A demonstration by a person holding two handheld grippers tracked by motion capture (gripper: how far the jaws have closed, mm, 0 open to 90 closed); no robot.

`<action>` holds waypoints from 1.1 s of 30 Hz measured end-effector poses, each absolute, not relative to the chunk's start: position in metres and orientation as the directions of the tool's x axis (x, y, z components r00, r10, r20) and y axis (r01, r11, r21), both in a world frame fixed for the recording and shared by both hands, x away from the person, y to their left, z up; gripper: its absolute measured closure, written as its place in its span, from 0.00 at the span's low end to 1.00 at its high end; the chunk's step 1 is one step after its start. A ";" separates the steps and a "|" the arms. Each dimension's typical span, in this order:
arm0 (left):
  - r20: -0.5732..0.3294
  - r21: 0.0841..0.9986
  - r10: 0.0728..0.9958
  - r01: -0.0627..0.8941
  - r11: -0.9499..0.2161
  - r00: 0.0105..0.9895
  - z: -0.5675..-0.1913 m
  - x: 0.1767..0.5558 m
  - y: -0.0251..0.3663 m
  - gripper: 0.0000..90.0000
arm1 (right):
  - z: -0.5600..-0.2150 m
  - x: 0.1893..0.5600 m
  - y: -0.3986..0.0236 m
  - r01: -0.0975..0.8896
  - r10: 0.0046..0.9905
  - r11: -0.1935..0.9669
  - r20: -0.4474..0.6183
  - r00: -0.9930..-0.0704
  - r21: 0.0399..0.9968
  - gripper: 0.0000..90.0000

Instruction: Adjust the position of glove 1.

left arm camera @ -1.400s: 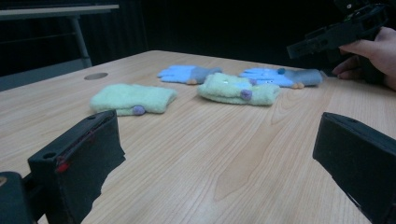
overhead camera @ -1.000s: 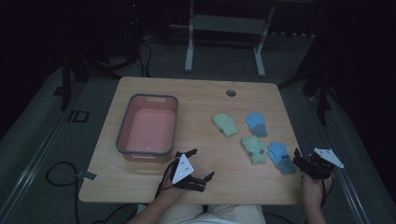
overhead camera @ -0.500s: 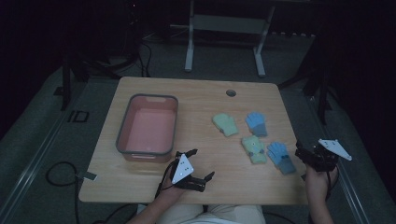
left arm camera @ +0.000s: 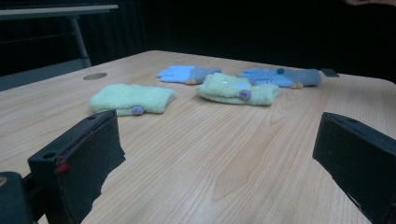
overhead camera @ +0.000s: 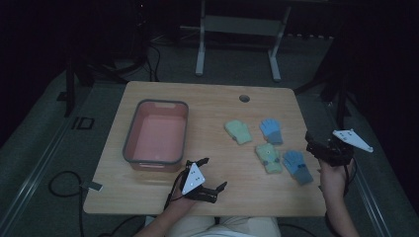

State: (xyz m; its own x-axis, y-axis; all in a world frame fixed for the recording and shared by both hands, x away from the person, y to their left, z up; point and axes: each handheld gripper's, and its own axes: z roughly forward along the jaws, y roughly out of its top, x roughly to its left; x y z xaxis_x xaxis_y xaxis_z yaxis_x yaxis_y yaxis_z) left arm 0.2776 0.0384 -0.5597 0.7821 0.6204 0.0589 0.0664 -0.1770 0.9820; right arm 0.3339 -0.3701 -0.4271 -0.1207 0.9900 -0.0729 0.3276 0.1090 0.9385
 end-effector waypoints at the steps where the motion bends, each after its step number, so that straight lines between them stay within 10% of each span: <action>1: 0.059 0.982 0.620 0.067 -0.177 0.782 -0.560 0.278 0.038 0.01 | -0.425 0.335 -0.367 0.325 0.989 0.116 -0.080 -0.122 0.939 0.14; 20: 0.055 0.982 0.617 0.069 -0.176 0.785 -0.560 0.278 0.039 0.01 | -0.414 0.361 -0.313 0.338 0.957 0.211 -0.124 -0.263 0.917 0.12; 33: 0.046 0.983 0.613 0.075 -0.170 0.789 -0.560 0.278 0.039 0.01 | -0.433 0.388 -0.265 0.393 0.897 0.246 -0.054 -0.439 0.886 0.39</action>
State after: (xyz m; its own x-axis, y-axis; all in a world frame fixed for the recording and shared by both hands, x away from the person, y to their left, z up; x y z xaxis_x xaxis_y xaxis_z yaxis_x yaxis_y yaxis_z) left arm 0.2781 0.0390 -0.5597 0.7889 0.6128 0.0460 0.0746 -0.1699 0.9826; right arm 0.3881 -0.2650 -0.4335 -0.4394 0.8967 -0.0540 0.3927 0.2458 0.8862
